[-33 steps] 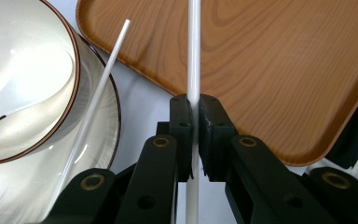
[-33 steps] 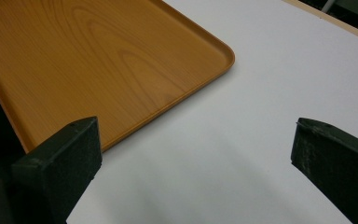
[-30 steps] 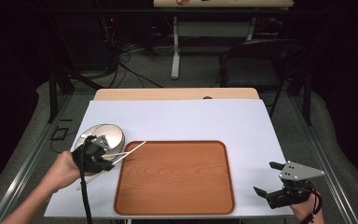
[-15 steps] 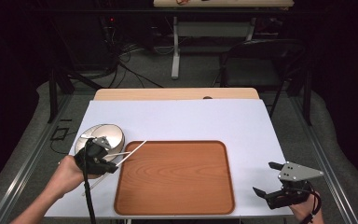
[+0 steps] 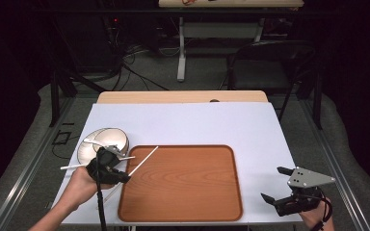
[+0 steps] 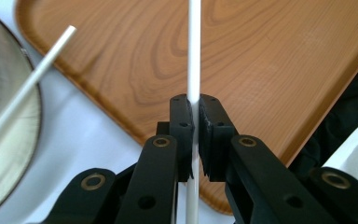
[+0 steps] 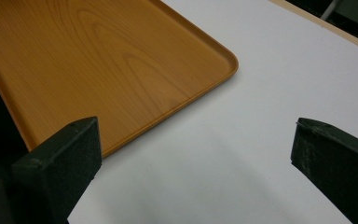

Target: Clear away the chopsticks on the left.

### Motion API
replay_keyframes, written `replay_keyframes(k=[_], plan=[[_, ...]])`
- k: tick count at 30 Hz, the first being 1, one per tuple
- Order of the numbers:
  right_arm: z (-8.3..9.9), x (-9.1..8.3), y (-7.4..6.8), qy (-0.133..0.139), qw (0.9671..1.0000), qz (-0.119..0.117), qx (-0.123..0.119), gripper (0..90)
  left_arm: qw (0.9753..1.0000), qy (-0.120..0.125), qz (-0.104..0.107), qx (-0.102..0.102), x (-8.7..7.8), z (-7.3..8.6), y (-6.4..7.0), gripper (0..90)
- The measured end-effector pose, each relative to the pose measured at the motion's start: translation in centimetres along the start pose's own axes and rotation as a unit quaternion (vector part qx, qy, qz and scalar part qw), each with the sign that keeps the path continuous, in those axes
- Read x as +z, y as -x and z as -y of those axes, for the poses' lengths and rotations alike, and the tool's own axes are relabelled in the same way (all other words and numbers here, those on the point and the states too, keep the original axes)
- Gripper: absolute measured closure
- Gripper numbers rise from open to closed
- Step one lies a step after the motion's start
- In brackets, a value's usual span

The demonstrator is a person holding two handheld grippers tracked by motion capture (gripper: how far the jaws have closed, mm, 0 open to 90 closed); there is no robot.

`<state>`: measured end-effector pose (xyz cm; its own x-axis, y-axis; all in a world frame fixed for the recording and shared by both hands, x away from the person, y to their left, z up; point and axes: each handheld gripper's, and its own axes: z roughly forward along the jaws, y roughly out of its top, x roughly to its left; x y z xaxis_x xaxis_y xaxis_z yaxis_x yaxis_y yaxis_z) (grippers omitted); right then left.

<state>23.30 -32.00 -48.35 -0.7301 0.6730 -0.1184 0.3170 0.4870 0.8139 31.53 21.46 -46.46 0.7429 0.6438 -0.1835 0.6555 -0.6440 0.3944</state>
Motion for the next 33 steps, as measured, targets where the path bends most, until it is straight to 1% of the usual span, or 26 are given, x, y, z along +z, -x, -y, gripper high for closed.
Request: replay_keyframes(k=[2,6,8,11,12,13,15,16,18,19,20,21,22,23,25,27,28,31,33], plan=[[-0.1,0.1,-0.1,-0.004,1.0000,0.003,-0.005,1.1,0.9999,0.005,0.007,-0.005,0.3,0.0,0.2,84.9],[-0.1,0.1,-0.2,-0.003,1.0000,0.003,-0.007,1.1,0.9998,0.012,0.013,-0.012,0.7,-0.1,0.3,84.9],[-0.1,0.1,-0.1,-0.005,1.0000,0.005,-0.006,1.1,0.9990,0.026,0.025,-0.027,0.8,-0.2,0.5,84.9],[-0.1,0.2,0.0,-0.005,1.0000,0.005,-0.002,1.1,0.9991,0.025,0.026,-0.025,1.2,-0.3,0.6,84.8],[-0.1,0.2,0.0,-0.005,1.0000,0.005,-0.003,1.1,0.9989,0.027,0.026,-0.028,1.5,-0.4,0.6,84.9],[-0.1,0.3,0.0,-0.006,1.0000,0.004,-0.003,1.1,0.9988,0.027,0.023,-0.033,1.7,-0.4,0.6,84.9],[0.0,0.3,0.0,-0.008,1.0000,0.003,-0.002,1.1,0.9982,0.029,0.030,-0.044,2.1,-0.5,0.5,84.9],[0.0,0.3,0.0,-0.008,1.0000,0.003,-0.002,1.1,0.9982,0.029,0.030,-0.044,2.1,-0.5,0.5,84.9],[0.0,0.3,-0.1,-0.007,1.0000,0.001,-0.003,1.2,0.9976,0.030,0.031,-0.055,2.4,-0.6,0.6,84.9],[0.0,0.2,-0.1,-0.006,1.0000,0.002,-0.003,1.2,0.9976,0.030,0.031,-0.055,2.4,-0.6,0.6,84.9],[0.0,0.2,-0.1,-0.006,1.0000,0.002,-0.001,1.2,0.9970,0.033,0.029,-0.064,2.6,-0.6,0.7,84.9],[0.0,0.2,-0.1,-0.006,1.0000,0.002,-0.001,1.2,0.9970,0.033,0.029,-0.064,2.6,-0.6,0.7,84.9],[-0.1,0.2,0.0,-0.004,1.0000,0.002,-0.002,1.2,0.9956,0.038,0.033,-0.079,2.8,-0.6,0.8,84.9],[-0.1,0.2,0.0,-0.004,1.0000,0.003,-0.001,1.2,0.9947,0.042,0.034,-0.087,2.9,-0.6,0.8,84.9],[-0.1,0.2,0.0,-0.004,1.0000,0.002,-0.002,1.2,0.9929,0.049,0.042,-0.100,3.2,-0.4,0.7,84.9],[-0.1,0.2,0.0,-0.003,1.0000,0.002,-0.002,1.3,0.9915,0.055,0.042,-0.110,3.7,-0.2,0.7,84.8],[-0.1,0.3,0.0,-0.005,1.0000,0.002,-0.002,1.3,0.9903,0.062,0.042,-0.117,4.0,-0.1,0.6,84.9],[-0.1,0.4,0.1,-0.006,1.0000,0.000,0.000,1.3,0.9891,0.073,0.025,-0.126,4.6,0.4,0.7,84.8],[-0.1,0.4,0.0,-0.007,1.0000,-0.002,-0.004,1.3,0.9863,0.080,0.029,-0.141,5.0,0.9,0.4,84.9]])
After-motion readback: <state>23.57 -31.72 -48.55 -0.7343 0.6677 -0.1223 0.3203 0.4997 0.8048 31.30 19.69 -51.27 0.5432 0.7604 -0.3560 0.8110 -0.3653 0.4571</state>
